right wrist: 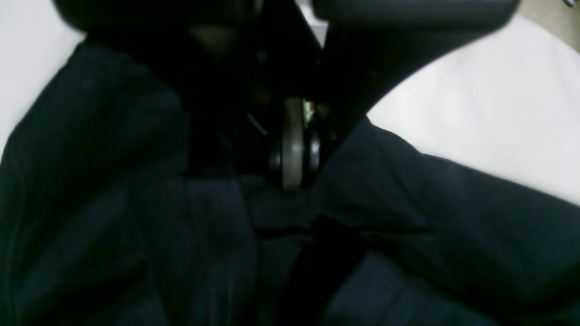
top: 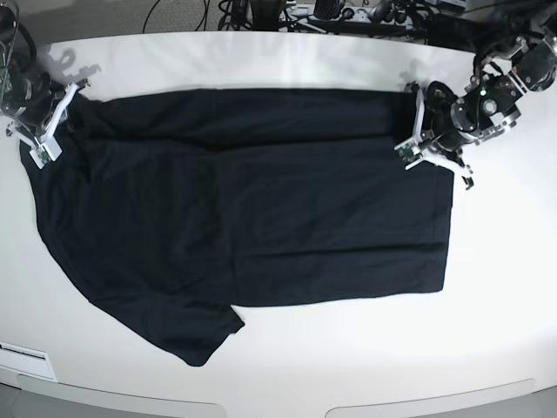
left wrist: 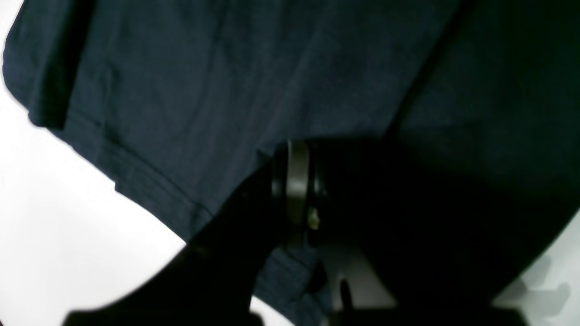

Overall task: Fold the T-shirt properly
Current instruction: 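Drag the shirt by its shoulders toward the robot, flattening it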

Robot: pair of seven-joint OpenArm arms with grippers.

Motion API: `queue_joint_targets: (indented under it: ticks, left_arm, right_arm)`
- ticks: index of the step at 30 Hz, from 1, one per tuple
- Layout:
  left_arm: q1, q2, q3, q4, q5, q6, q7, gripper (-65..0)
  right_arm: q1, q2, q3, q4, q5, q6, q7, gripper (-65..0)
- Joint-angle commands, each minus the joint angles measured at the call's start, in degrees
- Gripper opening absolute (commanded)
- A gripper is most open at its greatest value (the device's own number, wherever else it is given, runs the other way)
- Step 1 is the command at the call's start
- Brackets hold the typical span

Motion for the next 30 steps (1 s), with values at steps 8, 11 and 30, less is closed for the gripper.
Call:
queue_joint_targets:
  ticks: [8,11,30]
  left_arm:
    - [4.9,-3.8,0.8,6.2,2.2,-1.6,5.0,-65.0]
    - [4.9,-3.8,0.8,7.8,2.1,-1.6,5.2,-65.0]
    - [9.5,-4.3,0.8,13.1,10.1,1.9,8.0,-65.0]
  right_arm:
    - [-12.3,0.2,8.2,6.3,-2.2,-2.6,-6.6,-65.0]
    - [-17.1,0.1,10.7,9.5,-2.2,-4.0,-5.9,-65.0]
    - [-19.5,-0.2,11.6,11.1,-2.6,-7.5,-11.7,-65.0]
